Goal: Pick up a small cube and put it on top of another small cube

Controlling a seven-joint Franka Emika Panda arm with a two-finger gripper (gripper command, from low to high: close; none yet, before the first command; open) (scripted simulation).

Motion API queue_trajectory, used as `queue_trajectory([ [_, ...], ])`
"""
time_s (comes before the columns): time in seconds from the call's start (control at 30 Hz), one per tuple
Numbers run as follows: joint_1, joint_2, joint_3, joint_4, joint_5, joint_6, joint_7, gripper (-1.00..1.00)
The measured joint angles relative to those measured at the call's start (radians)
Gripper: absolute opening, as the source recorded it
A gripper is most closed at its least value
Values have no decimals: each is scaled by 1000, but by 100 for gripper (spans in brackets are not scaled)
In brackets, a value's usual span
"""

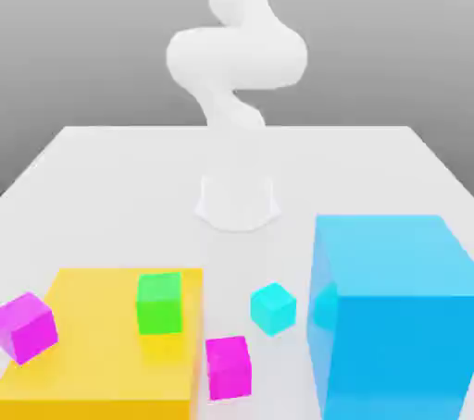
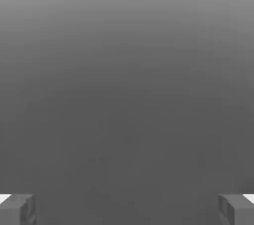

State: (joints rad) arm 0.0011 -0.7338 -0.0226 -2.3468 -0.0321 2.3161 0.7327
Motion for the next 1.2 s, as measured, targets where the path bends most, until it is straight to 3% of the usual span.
queue_trajectory([
  [0.5,141,503,-92,-430,-24,315,-458,0],
  [0.67,181,665,-58,-586,-16,499,-424,0],
  [0.97,193,924,10,-566,56,787,-405,0],
  [1.0,185,957,17,-560,56,814,-405,-100],
  [1.2,181,973,21,-558,53,826,-403,-100],
])
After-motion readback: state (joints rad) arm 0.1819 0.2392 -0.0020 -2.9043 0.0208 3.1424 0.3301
